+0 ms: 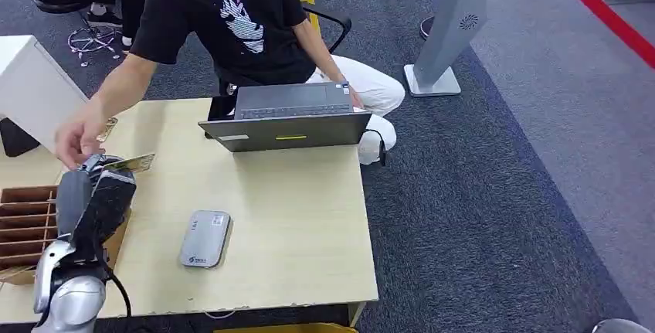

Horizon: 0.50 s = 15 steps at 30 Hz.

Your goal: Pass the card to the sensor for recognition and then transmit it.

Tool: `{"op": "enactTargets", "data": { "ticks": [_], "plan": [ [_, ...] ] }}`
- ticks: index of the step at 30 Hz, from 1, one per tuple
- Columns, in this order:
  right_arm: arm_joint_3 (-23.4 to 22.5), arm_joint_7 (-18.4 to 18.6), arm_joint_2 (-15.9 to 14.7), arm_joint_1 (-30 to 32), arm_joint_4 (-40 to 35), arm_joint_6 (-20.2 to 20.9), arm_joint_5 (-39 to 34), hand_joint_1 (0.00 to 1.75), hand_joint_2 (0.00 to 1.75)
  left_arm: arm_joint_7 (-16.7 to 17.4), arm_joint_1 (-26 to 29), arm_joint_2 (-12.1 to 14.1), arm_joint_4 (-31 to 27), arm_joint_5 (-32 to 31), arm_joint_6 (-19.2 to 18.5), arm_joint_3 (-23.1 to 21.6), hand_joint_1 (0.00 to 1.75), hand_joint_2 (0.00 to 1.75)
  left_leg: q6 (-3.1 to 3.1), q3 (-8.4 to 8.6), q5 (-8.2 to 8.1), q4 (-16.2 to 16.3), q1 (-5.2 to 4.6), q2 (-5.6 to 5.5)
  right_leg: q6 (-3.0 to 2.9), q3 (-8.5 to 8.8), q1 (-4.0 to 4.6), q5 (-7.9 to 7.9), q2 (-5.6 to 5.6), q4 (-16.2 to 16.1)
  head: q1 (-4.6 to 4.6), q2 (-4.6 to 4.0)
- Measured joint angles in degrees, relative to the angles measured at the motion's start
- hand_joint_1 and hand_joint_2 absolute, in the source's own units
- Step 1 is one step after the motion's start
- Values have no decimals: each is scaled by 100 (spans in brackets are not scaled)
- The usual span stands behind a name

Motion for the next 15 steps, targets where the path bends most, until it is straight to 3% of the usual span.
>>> {"op": "enactTargets", "data": {
  "ticks": [15],
  "plan": [
    [-105,55,0,89,-13,-57,17,0,175,109,-105,151,-24,-341,90,249,175,175,-2,0,1,0,-1,1,0,0,0,0,1,0,2,0]
  ]
}}
